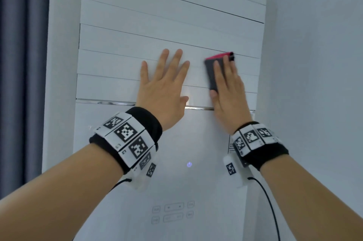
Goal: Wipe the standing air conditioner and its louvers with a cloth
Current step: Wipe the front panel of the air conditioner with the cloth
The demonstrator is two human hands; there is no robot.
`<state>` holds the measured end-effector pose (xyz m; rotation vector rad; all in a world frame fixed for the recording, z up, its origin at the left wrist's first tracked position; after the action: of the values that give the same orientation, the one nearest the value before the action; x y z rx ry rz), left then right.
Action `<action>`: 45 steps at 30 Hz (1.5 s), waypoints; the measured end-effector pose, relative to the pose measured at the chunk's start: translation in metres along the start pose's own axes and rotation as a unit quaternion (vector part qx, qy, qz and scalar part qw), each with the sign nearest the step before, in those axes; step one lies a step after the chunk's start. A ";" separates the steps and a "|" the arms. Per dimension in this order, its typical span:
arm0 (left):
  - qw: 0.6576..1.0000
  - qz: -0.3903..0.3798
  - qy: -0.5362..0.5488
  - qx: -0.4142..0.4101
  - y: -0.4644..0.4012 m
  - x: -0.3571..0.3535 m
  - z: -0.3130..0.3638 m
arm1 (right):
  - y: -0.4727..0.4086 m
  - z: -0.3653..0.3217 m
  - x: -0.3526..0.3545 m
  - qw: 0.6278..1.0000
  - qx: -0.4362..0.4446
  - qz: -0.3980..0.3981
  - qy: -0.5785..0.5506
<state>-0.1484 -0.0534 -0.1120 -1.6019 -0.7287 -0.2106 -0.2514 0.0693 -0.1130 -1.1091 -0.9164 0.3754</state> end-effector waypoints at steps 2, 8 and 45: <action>1.000 -0.003 -0.008 0.002 0.001 0.000 0.001 | 0.011 0.031 0.005 0.998 -0.059 0.008 -0.007; 1.000 -0.009 -0.020 0.008 0.001 0.001 0.004 | 0.014 0.037 0.010 0.996 -0.090 0.002 -0.015; 0.996 -0.064 -0.059 0.028 -0.049 0.027 0.004 | -0.048 0.045 0.032 0.999 -0.040 -0.001 -0.008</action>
<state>-0.1556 -0.0412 -0.0578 -1.5239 -0.9219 -0.1887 -0.2761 0.0968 -0.0504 -1.1806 -0.9524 0.3488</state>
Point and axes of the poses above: each hand's wrist, its own y-axis away from the middle knuckle, its own x-axis out of the back of the hand, z = x × y, the point moved 6 cm from there along -y, towards the middle knuckle, and after that the axes turned 9 degrees about -z, right-handed, at the moved point
